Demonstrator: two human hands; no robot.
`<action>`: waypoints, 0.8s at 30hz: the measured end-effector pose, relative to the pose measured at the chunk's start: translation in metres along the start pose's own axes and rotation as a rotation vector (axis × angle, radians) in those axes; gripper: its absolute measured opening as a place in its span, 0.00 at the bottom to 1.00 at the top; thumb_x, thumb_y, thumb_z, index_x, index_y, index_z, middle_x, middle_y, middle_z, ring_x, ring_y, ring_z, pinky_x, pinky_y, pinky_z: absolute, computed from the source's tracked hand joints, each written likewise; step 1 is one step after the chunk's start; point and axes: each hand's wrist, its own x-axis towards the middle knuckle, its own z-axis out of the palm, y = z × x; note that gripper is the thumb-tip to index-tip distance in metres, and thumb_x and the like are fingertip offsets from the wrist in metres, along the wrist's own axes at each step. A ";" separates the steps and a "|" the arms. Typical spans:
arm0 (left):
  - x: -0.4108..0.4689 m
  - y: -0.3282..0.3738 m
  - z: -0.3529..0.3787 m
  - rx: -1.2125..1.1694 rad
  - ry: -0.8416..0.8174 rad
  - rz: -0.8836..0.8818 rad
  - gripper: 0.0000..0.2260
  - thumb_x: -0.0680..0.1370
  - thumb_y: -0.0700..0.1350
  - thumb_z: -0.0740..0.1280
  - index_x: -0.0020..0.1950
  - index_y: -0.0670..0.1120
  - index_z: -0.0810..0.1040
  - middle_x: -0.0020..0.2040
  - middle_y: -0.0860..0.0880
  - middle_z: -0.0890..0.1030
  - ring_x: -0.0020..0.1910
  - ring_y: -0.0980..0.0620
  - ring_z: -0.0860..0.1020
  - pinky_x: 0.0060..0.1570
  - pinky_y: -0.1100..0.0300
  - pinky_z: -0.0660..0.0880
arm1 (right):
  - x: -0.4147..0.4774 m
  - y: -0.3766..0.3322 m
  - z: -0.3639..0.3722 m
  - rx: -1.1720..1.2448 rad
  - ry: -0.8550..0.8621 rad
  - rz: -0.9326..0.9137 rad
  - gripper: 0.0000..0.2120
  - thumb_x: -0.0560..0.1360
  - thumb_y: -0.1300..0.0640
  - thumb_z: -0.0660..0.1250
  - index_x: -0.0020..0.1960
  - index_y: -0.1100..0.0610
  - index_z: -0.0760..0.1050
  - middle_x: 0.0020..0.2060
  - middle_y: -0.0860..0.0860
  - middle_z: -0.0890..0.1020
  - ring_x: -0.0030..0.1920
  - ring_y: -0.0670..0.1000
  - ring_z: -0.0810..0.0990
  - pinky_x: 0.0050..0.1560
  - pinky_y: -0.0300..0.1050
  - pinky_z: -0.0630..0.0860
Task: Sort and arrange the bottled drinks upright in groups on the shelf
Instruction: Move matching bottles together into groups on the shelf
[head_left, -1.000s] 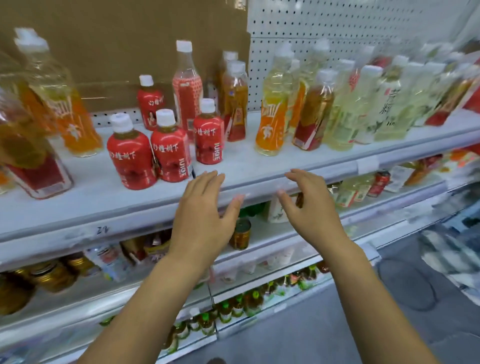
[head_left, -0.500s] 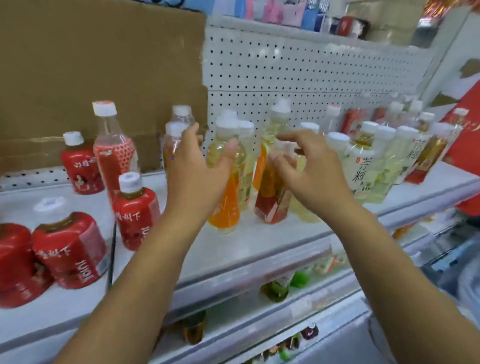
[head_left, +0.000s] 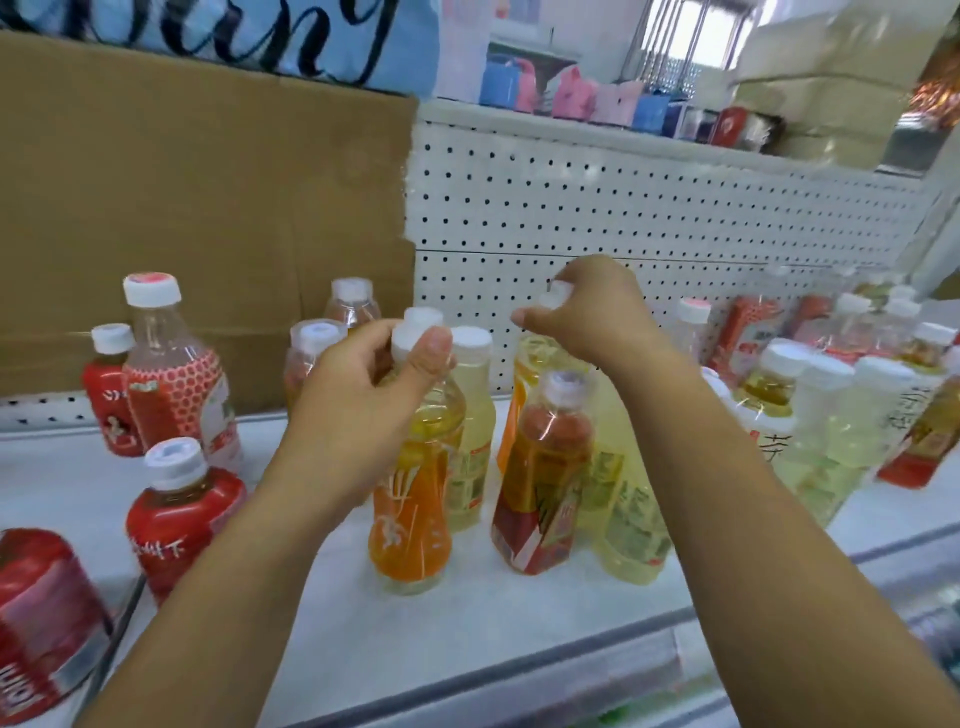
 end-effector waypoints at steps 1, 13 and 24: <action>0.000 0.001 0.000 -0.008 0.021 -0.006 0.19 0.75 0.63 0.65 0.57 0.53 0.83 0.47 0.60 0.86 0.48 0.62 0.83 0.49 0.59 0.80 | 0.001 0.001 0.001 0.033 0.010 -0.023 0.33 0.72 0.45 0.77 0.71 0.59 0.73 0.60 0.55 0.80 0.34 0.47 0.76 0.45 0.42 0.70; -0.011 0.034 0.007 -0.222 0.368 -0.072 0.16 0.74 0.60 0.67 0.52 0.51 0.84 0.48 0.50 0.87 0.50 0.48 0.85 0.52 0.47 0.82 | -0.033 -0.015 -0.026 0.352 0.137 -0.343 0.18 0.76 0.51 0.73 0.64 0.53 0.75 0.53 0.46 0.76 0.55 0.54 0.80 0.52 0.45 0.73; -0.052 0.097 -0.015 -0.150 0.637 0.149 0.20 0.74 0.61 0.65 0.55 0.49 0.83 0.45 0.55 0.86 0.42 0.60 0.83 0.35 0.65 0.79 | -0.081 -0.047 -0.038 0.579 0.415 -0.986 0.14 0.75 0.64 0.73 0.59 0.62 0.77 0.54 0.52 0.79 0.54 0.46 0.76 0.58 0.27 0.69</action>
